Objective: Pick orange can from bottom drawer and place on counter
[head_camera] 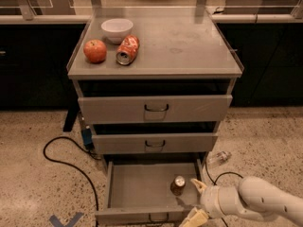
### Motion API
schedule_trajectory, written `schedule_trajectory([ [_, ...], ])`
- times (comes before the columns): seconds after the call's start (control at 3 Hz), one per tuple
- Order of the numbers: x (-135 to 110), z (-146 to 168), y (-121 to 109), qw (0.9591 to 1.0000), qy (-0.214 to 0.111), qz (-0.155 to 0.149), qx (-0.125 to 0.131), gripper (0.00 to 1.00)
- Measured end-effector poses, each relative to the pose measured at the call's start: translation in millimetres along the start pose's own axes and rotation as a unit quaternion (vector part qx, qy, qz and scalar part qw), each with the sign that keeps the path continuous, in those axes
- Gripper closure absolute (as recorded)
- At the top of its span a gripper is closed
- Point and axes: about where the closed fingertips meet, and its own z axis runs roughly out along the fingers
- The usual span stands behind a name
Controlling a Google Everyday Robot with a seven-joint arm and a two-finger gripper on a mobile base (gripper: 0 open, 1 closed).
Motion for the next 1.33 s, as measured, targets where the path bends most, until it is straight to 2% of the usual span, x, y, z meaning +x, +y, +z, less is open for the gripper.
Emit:
schedule_trajectory([
  [0.33, 21.7, -22.3, -15.2, 0.9976, -0.004, 0.026, 0.064, 0.00],
  [0.67, 21.7, -22.3, -15.3, 0.9976, -0.004, 0.026, 0.064, 0.00],
  [1.0, 25.0, -6.2, -37.6, 0.9950, 0.001, 0.040, 0.091, 0.00],
  [1.33, 46.6, 21.8, -81.4, 0.9852, 0.027, 0.092, 0.142, 0.00],
])
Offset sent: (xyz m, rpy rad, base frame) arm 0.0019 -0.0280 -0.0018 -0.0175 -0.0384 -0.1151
